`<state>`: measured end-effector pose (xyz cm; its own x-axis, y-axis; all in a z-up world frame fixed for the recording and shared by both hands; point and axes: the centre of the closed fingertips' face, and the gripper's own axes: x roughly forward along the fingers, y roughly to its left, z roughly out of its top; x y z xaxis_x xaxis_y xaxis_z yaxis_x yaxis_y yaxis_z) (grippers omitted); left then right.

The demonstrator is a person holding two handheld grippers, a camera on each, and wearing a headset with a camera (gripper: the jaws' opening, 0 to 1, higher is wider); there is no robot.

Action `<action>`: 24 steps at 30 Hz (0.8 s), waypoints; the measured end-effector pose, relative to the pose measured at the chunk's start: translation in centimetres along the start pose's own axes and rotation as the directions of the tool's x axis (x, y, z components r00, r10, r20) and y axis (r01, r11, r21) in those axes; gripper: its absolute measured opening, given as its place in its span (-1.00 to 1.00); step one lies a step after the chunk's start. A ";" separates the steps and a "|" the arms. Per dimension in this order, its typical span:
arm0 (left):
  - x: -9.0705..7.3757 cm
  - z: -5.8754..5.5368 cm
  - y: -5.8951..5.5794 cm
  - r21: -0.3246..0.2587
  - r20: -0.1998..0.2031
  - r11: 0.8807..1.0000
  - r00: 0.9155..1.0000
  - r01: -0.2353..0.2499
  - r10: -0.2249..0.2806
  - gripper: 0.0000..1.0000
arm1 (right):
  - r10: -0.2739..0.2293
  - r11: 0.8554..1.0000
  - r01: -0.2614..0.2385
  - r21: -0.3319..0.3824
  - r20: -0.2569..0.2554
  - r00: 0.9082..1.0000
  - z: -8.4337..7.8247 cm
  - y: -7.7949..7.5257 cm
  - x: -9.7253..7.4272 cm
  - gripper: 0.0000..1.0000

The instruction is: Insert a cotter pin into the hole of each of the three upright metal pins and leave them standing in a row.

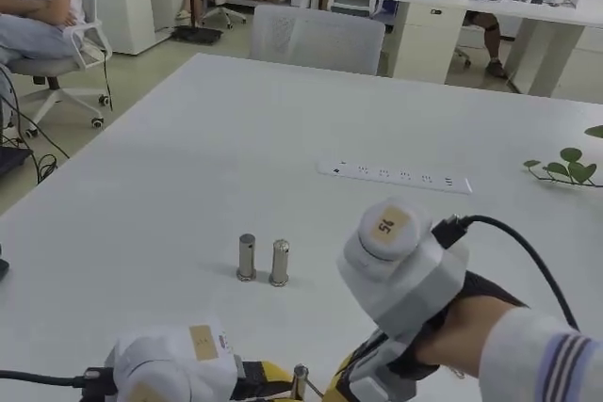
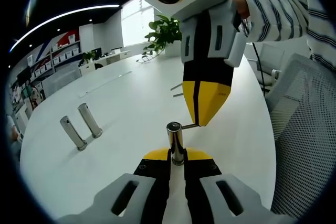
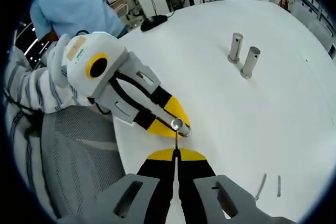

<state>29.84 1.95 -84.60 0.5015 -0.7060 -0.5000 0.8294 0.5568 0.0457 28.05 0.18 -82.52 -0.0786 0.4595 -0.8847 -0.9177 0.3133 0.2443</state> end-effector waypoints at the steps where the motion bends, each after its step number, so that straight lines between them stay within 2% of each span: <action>1: 0.0 0.0 0.0 0.002 0.000 1.000 1.000 -0.001 0.001 -0.86 | -0.002 1.000 0.002 0.000 -0.003 1.000 0.0 0.0 0.0 -0.98; 13: 0.1 0.0 0.1 0.035 -0.014 0.999 1.000 -0.015 0.016 -0.86 | -0.017 1.000 0.017 0.009 -0.005 1.000 0.2 -0.1 -0.3 -0.98; 24: 0.1 0.0 0.2 0.031 -0.013 0.999 1.000 -0.022 0.022 -0.86 | -0.034 0.999 0.034 0.008 0.002 0.999 0.4 -0.2 -0.4 -0.97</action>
<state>30.06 1.99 -84.64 0.5164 -0.6876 -0.5105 0.8255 0.5583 0.0829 28.43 0.27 -82.03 -0.0462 0.4504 -0.8917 -0.9167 0.3356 0.2170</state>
